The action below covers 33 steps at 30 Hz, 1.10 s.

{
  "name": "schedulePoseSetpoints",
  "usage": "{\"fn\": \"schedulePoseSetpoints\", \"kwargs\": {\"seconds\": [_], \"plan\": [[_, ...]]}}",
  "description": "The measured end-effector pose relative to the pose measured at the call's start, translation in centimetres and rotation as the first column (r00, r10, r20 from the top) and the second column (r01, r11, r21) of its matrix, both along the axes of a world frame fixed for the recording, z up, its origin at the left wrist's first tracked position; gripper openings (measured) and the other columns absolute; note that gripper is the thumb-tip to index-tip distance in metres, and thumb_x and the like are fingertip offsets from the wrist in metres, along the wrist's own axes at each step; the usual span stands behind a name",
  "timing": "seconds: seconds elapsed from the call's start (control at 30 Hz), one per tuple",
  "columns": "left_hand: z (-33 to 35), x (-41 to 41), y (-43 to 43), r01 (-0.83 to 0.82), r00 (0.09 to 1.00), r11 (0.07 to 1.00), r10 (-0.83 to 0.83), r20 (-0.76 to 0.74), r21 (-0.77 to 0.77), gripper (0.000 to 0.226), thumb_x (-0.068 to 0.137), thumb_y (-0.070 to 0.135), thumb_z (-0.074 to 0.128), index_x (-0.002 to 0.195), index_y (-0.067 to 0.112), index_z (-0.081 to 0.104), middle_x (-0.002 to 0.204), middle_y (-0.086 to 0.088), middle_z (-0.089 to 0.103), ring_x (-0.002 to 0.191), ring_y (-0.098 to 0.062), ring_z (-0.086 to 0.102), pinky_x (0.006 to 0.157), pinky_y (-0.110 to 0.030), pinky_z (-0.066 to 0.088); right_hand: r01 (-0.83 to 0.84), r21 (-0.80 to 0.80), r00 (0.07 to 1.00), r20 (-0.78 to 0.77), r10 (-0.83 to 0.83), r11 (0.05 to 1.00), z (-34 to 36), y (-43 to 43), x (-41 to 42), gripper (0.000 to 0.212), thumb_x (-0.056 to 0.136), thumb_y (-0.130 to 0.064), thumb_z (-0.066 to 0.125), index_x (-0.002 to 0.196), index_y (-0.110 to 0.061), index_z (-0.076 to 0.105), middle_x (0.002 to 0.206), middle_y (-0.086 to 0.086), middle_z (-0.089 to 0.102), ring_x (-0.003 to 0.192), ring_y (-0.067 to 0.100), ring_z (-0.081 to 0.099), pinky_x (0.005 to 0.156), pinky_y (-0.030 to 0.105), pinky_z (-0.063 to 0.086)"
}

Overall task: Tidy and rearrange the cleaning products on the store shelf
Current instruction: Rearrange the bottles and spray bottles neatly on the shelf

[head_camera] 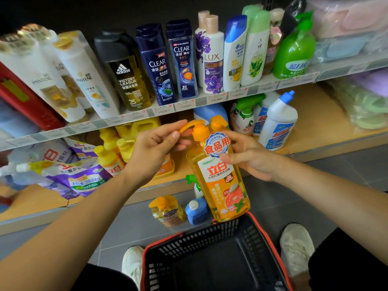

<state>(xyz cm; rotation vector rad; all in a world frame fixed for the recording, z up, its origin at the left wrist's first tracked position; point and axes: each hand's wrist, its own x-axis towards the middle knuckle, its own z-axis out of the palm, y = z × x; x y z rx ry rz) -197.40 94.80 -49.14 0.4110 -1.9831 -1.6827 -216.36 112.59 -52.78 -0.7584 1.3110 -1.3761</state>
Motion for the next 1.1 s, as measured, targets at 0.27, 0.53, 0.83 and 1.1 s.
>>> {"fn": "schedulePoseSetpoints", "kwargs": {"seconds": [0.27,0.53,0.83,1.1], "plan": [[0.0,0.0,0.3,-0.024,1.0,1.0,0.024,0.001,-0.012,0.04,0.097,-0.002,0.056,0.136,0.0,0.057,0.111,-0.008,0.076,0.1,-0.022,0.074,0.083,-0.025,0.06,-0.013,0.004,1.0,-0.028,0.013,1.0,0.4,0.1,0.2,0.08,0.071,-0.014,0.082,0.143,-0.018,0.048,0.13,0.021,0.063,0.122,0.035,0.061,0.108,0.061,0.041],[0.0,-0.1,0.5,-0.017,1.0,1.0,0.017,0.006,-0.001,0.041,0.098,0.003,0.055,0.138,0.003,0.056,0.113,-0.004,0.075,0.1,-0.02,0.074,0.08,-0.023,0.06,0.013,0.017,0.995,-0.096,-0.011,1.0,0.5,0.2,0.3,0.076,0.071,-0.013,0.08,0.14,-0.016,0.051,0.123,0.016,0.069,0.117,0.031,0.065,0.104,0.059,0.046],[-2.4,0.0,2.0,0.005,0.986,0.999,0.001,0.166,-0.041,0.072,0.081,0.031,0.074,0.147,0.025,0.047,0.132,0.001,0.066,0.113,-0.01,0.065,0.093,-0.029,0.057,0.139,-0.039,0.982,-0.124,-0.143,0.99,0.8,-0.2,0.6,0.077,0.066,-0.02,0.083,0.137,-0.017,0.053,0.115,0.009,0.073,0.109,0.024,0.07,0.087,0.04,0.056],[-7.7,0.7,5.7,0.173,0.921,0.965,-0.229,0.314,0.196,0.06,0.074,0.023,0.09,0.126,0.032,0.06,0.121,0.006,0.073,0.111,-0.013,0.07,0.085,-0.022,0.057,0.234,-0.125,0.971,-0.019,-0.238,0.964,2.3,-0.3,1.2,0.069,0.072,-0.016,0.078,0.136,-0.008,0.053,0.122,0.014,0.069,0.111,0.028,0.068,0.082,0.035,0.056]]}}
